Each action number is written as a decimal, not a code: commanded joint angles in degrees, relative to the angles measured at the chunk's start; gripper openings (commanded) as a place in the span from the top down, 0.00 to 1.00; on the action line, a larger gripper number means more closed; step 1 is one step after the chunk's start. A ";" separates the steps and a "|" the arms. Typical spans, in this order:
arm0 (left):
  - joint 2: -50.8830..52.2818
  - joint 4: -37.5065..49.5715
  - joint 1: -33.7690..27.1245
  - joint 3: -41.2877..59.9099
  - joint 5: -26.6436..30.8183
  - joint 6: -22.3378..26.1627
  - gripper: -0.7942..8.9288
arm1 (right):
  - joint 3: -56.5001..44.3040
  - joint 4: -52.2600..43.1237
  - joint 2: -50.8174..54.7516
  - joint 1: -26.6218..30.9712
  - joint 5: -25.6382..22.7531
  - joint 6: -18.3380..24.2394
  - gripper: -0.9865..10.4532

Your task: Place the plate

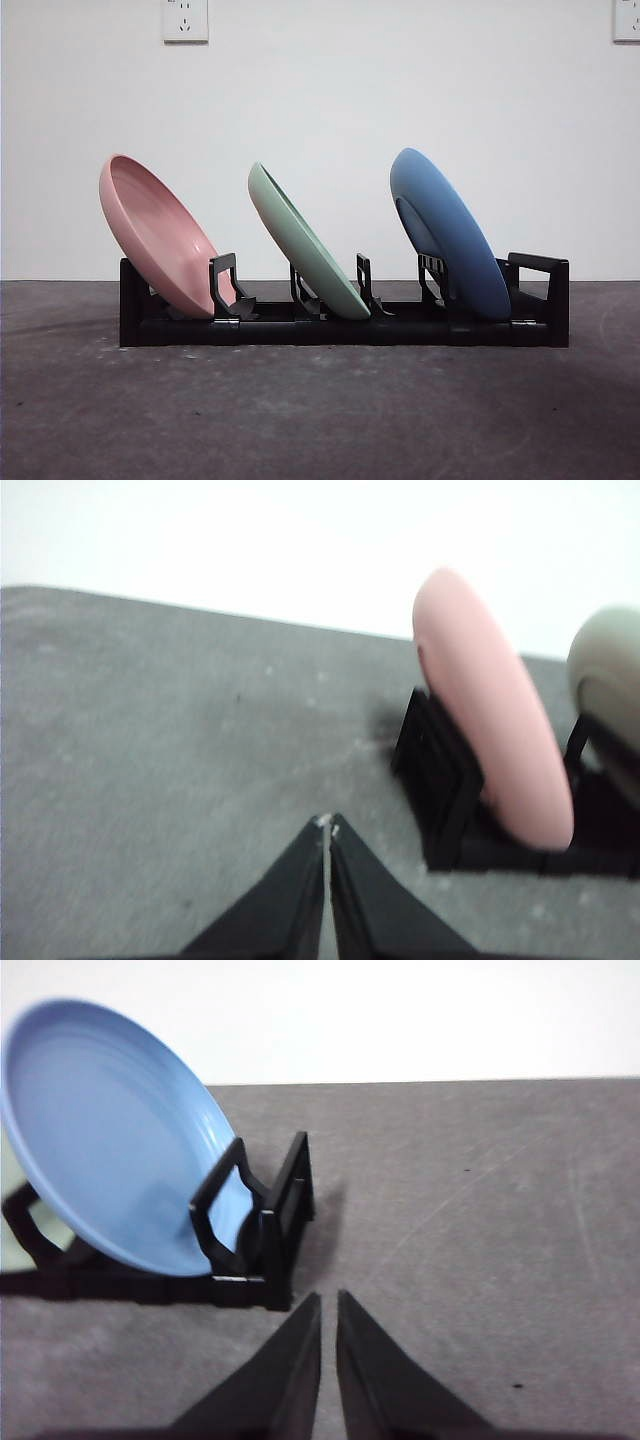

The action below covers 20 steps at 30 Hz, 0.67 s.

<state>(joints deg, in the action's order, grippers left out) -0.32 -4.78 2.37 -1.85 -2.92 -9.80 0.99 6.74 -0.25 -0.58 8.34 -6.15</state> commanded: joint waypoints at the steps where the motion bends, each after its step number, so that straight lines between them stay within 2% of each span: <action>1: 0.07 3.58 -0.11 1.03 0.11 -4.24 0.91 | -0.24 -1.38 0.04 -0.04 -0.92 -4.35 0.89; 3: 0.07 5.42 -0.09 1.03 0.11 -5.31 0.91 | -0.24 -2.08 0.04 -0.04 -0.87 -4.61 0.89; 7: 0.07 7.23 -0.11 1.03 0.11 -6.40 0.91 | -0.24 -5.97 0.04 -0.04 -0.20 -11.37 0.89; 10: 0.07 9.51 -0.09 0.59 0.11 -10.88 0.91 | -0.22 -11.02 0.04 -0.04 -0.79 -13.55 0.90; 13: 0.00 10.14 -0.11 -1.57 0.11 -16.48 0.91 | 1.03 -13.07 0.02 -0.04 -3.43 -13.77 0.90; 16: -0.92 5.16 -0.11 -6.34 0.11 -17.25 0.91 | 5.99 -9.99 -0.96 -0.04 -3.65 -15.76 0.90; 20: -5.16 -5.53 -0.11 -15.30 0.09 -15.96 0.91 | 16.11 1.70 -5.86 -0.04 -1.97 -16.02 0.90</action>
<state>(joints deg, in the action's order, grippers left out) -4.40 -8.36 2.37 -14.79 -2.92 -26.11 15.11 6.04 -4.95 -0.64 5.93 -21.28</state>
